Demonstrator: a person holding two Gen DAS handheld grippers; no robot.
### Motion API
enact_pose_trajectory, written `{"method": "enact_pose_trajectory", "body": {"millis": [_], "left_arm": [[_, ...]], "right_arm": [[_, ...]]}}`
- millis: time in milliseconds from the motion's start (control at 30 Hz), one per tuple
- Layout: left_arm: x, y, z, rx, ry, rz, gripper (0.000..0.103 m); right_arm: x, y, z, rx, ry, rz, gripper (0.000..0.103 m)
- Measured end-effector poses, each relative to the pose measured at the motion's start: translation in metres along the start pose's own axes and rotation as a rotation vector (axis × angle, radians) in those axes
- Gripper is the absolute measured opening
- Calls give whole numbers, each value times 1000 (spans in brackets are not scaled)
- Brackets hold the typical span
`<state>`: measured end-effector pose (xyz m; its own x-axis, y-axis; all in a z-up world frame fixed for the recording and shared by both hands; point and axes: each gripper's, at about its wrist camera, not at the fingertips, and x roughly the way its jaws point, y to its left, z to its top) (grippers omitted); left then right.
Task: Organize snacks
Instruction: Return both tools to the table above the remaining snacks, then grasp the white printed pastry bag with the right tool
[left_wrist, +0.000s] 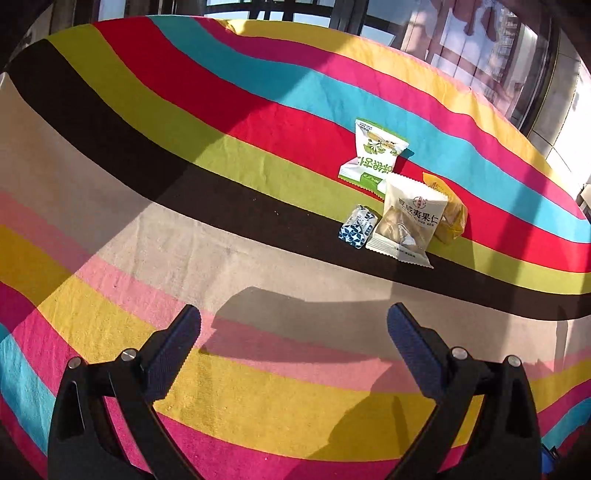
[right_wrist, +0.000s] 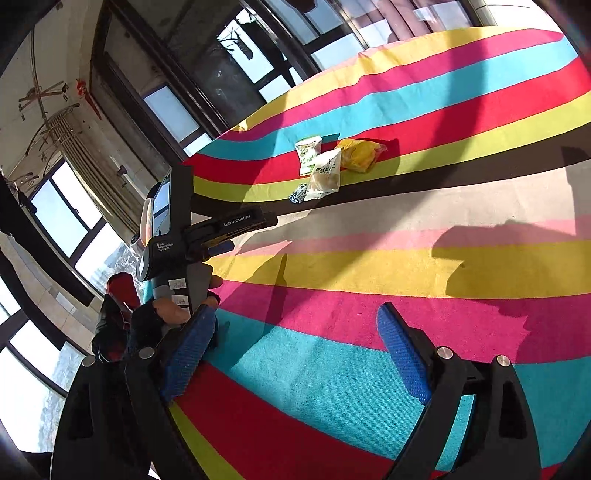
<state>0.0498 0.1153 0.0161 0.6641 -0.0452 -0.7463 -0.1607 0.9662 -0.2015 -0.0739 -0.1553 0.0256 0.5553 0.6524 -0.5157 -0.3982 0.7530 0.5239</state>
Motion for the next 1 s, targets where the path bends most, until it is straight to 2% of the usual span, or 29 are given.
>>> {"method": "enact_pose_trajectory", "body": {"millis": [100,167,367,467,567,700,833,867,933,967,1000], "left_arm": [[-2,15,-1,-75,-10,-66,101],[0,18,-1,-107,-5,-63,101],[3,8,-2,-60,13,-16,101],[5,5,-1,-46,21,-2,101],[5,5,-1,-44,22,1,101],[5,5,-1,-42,23,2,101],[5,5,-1,-42,24,3,101],[5,5,-1,-43,23,2,101],[4,6,0,-45,22,-1,101],[4,6,0,-45,22,-2,101],[4,6,0,-46,21,-2,101]], "right_arm": [[6,3,1,-10,32,-8,87],[18,0,9,-4,59,-25,87],[87,1,71,-100,65,-170,87],[136,-14,112,-48,85,-214,86],[180,-32,143,39,121,-232,78],[213,-35,165,92,138,-242,75],[232,-22,173,19,153,-319,72],[235,-18,172,-12,163,-334,68],[237,-10,168,-70,182,-352,47],[234,-7,165,-98,189,-352,40],[230,-5,160,-120,193,-340,17]]}}
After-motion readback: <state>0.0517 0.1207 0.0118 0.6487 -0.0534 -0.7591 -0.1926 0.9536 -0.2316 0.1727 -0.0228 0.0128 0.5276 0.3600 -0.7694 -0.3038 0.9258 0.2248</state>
